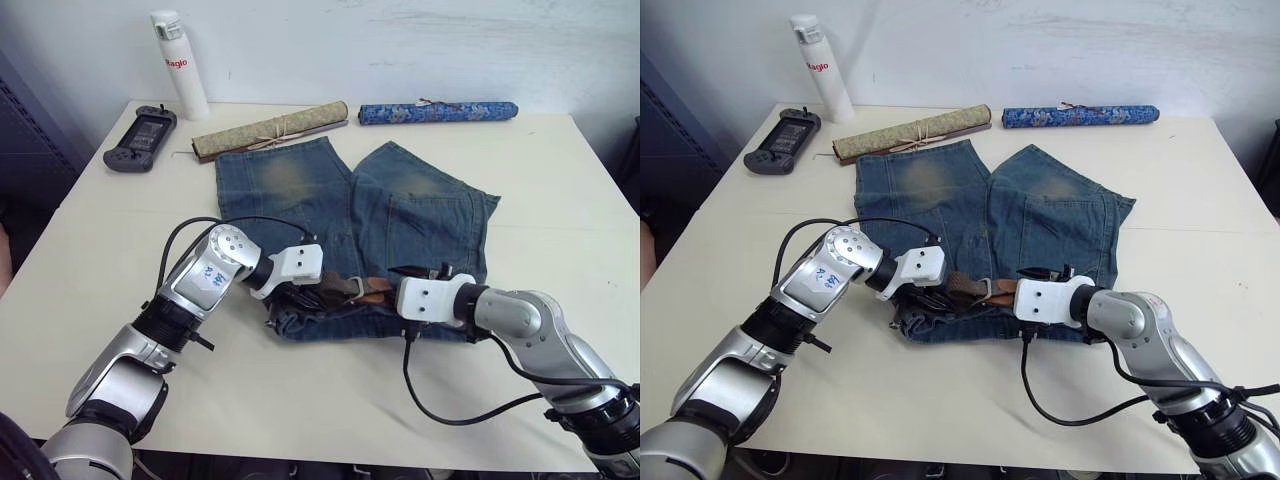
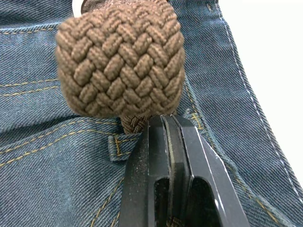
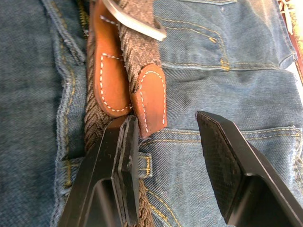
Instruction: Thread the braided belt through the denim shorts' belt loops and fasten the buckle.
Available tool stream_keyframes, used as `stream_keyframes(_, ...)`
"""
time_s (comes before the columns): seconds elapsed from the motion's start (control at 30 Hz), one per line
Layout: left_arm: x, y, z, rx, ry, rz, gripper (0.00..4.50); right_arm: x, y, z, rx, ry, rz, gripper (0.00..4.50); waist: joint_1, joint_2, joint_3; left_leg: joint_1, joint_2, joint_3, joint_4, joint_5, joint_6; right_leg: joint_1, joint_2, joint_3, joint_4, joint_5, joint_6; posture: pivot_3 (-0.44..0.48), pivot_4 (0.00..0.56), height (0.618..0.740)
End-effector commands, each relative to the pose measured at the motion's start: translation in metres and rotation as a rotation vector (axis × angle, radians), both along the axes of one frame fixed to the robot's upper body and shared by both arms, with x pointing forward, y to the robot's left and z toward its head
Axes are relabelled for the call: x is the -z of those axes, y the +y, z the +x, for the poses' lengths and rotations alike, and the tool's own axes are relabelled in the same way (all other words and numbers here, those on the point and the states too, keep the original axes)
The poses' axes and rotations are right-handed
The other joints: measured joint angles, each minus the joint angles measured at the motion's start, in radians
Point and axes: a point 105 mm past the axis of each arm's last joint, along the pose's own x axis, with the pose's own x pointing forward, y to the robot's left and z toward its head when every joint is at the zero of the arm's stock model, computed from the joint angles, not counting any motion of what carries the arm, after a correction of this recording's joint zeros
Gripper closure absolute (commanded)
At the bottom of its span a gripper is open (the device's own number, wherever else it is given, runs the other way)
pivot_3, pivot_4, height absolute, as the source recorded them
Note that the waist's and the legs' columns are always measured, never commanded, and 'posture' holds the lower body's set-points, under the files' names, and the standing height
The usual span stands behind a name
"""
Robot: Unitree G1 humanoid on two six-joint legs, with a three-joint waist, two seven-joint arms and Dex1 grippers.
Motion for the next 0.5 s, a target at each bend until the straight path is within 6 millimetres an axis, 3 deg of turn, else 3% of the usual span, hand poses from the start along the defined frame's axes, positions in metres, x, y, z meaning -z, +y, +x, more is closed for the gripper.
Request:
stream_keyframes(0.03, 0.015, 0.016, 0.007, -0.079, 0.01, 0.078, 4.5, -0.008, -0.003, 0.003, 0.012, -0.05, -0.001, 2.56, 0.0, 0.0, 0.0, 0.0, 0.0, 0.0, 0.0, 0.0, 0.0, 0.0, 0.0, 0.0, 0.0, 0.0, 0.0, 0.0, 0.15, 0.686)
stream_keyframes(0.2, 0.015, 0.016, 0.008, -0.082, 0.01, 0.076, 4.5, -0.006, -0.002, -0.001, 0.003, -0.001, 0.033, 2.56, 0.0, 0.0, 0.0, 0.0, 0.0, 0.0, 0.0, 0.0, 0.0, 0.0, 0.0, 0.0, 0.0, 0.0, 0.0, 0.0, 0.15, 0.686)
stream_keyframes(0.33, 0.015, 0.016, 0.008, -0.082, 0.01, 0.074, 4.5, -0.011, -0.002, 0.003, 0.014, -0.058, 0.031, 2.56, 0.0, 0.0, 0.0, 0.0, 0.0, 0.0, 0.0, 0.0, 0.0, 0.0, 0.0, 0.0, 0.0, 0.0, 0.0, 0.0, 0.15, 0.686)
stream_keyframes(0.43, 0.014, 0.016, 0.008, -0.082, 0.008, 0.073, 4.5, -0.013, 0.001, 0.003, 0.033, -0.019, 0.128, 2.56, 0.0, 0.0, 0.0, 0.0, 0.0, 0.0, 0.0, 0.0, 0.0, 0.0, 0.0, 0.0, 0.0, 0.0, 0.0, 0.0, 0.15, 0.686)
stream_keyframes(0.47, 0.014, 0.016, 0.008, -0.083, 0.008, 0.072, 4.5, -0.015, 0.002, 0.003, 0.037, -0.017, 0.15, 2.1, 0.0, 0.0, 0.0, 0.0, 0.0, 0.0, 0.0, 0.0, 0.0, 0.0, 0.0, 0.0, 0.0, 0.0, 0.0, 0.0, 0.15, 0.686)
stream_keyframes(0.5, 0.014, 0.016, 0.008, -0.084, 0.008, 0.072, 4.5, -0.017, 0.002, 0.003, 0.04, -0.02, 0.16, 2.1, 0.0, 0.0, 0.0, 0.0, 0.0, 0.0, 0.0, 0.0, 0.0, 0.0, 0.0, 0.0, 0.0, 0.0, 0.0, 0.0, 0.15, 0.686)
